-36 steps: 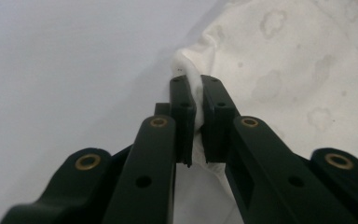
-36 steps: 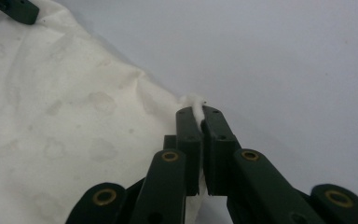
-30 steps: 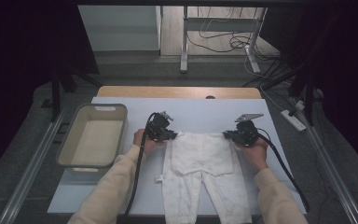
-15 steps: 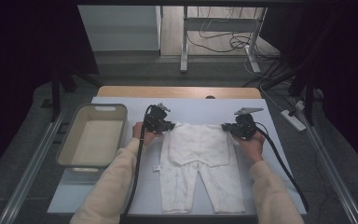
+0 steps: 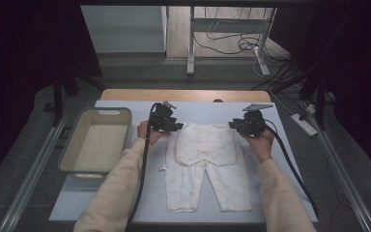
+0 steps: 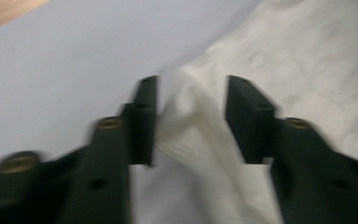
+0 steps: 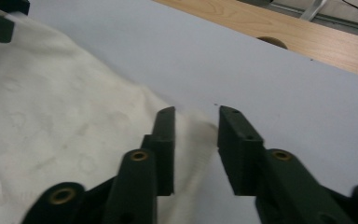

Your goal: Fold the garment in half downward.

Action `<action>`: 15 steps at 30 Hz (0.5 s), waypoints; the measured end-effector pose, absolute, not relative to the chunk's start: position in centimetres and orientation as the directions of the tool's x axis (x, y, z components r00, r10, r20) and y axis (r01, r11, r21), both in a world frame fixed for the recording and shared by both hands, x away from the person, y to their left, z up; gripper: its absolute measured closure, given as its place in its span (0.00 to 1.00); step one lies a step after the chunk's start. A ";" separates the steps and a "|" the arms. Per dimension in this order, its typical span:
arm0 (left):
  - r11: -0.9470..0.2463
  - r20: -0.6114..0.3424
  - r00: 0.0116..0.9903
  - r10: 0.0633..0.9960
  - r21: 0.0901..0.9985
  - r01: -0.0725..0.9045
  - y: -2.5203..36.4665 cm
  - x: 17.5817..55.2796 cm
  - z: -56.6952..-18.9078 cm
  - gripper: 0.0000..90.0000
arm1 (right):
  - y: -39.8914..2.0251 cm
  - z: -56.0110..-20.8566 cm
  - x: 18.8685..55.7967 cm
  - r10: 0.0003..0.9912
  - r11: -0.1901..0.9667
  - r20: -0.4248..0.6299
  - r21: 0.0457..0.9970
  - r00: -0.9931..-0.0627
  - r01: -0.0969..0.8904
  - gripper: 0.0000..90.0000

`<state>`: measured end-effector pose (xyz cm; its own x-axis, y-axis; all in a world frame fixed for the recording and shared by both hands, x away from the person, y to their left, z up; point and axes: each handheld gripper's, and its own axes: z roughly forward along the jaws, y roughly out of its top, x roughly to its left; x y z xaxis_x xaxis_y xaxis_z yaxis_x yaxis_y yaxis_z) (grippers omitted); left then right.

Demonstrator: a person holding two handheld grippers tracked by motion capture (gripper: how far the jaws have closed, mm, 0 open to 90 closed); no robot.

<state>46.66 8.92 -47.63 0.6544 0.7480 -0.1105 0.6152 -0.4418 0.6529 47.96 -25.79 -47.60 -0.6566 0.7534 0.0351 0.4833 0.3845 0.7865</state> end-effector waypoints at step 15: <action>-0.477 -0.089 0.717 0.692 0.689 0.546 9.3 41.7 -46.2 0.44 | -26.6 -46.3 43.2 0.701 0.417 0.017 0.801 -0.713 0.430 0.56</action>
<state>41.72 9.26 -46.25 0.7169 0.6915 -0.0890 0.5456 -0.4769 0.6891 43.24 -26.60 -46.25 -0.7126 0.7013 0.0172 0.4297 0.4170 0.8009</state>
